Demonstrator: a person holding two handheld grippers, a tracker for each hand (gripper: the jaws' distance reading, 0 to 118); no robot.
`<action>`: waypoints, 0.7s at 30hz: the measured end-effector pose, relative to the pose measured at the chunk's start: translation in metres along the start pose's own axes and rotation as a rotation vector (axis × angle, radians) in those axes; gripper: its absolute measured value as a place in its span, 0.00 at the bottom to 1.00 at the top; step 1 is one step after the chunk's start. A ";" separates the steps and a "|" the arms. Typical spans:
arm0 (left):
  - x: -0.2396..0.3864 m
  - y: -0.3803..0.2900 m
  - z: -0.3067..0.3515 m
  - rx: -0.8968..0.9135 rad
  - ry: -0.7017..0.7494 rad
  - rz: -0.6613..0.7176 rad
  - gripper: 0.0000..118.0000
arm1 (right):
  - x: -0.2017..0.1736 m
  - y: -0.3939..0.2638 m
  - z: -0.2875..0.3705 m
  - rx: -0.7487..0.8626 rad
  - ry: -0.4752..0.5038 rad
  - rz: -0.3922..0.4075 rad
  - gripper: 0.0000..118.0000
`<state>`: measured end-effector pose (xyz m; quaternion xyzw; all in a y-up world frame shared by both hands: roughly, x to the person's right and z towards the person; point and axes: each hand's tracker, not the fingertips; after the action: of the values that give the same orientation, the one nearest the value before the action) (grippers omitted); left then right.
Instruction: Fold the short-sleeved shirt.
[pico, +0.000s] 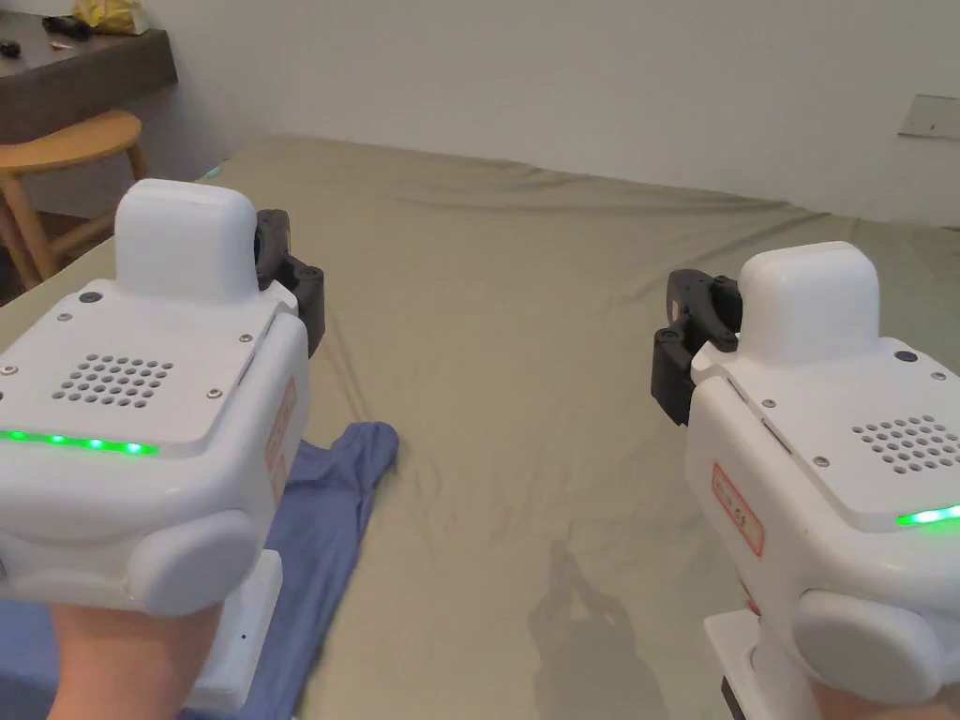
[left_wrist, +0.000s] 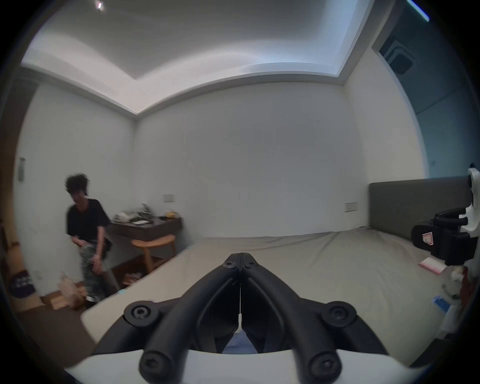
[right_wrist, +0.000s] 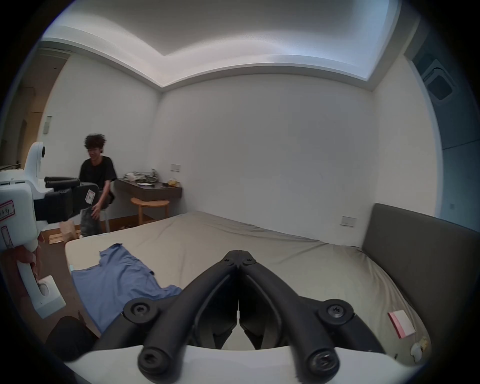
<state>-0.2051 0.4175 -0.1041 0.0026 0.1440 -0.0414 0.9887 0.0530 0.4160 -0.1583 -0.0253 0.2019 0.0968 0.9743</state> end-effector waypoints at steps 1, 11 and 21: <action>-0.010 0.001 0.006 0.008 0.051 -0.027 0.00 | -0.009 0.001 -0.006 0.009 0.031 0.008 0.01; -0.093 -0.001 0.049 -0.027 0.326 -0.093 0.00 | -0.100 0.005 -0.038 0.035 0.302 -0.022 0.01; -0.120 -0.029 0.040 -0.098 0.370 -0.070 0.00 | -0.135 0.002 -0.050 0.017 0.392 0.024 0.01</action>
<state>-0.3108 0.3980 -0.0318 -0.0431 0.3250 -0.0674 0.9423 -0.0884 0.3895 -0.1506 -0.0333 0.3889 0.0999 0.9152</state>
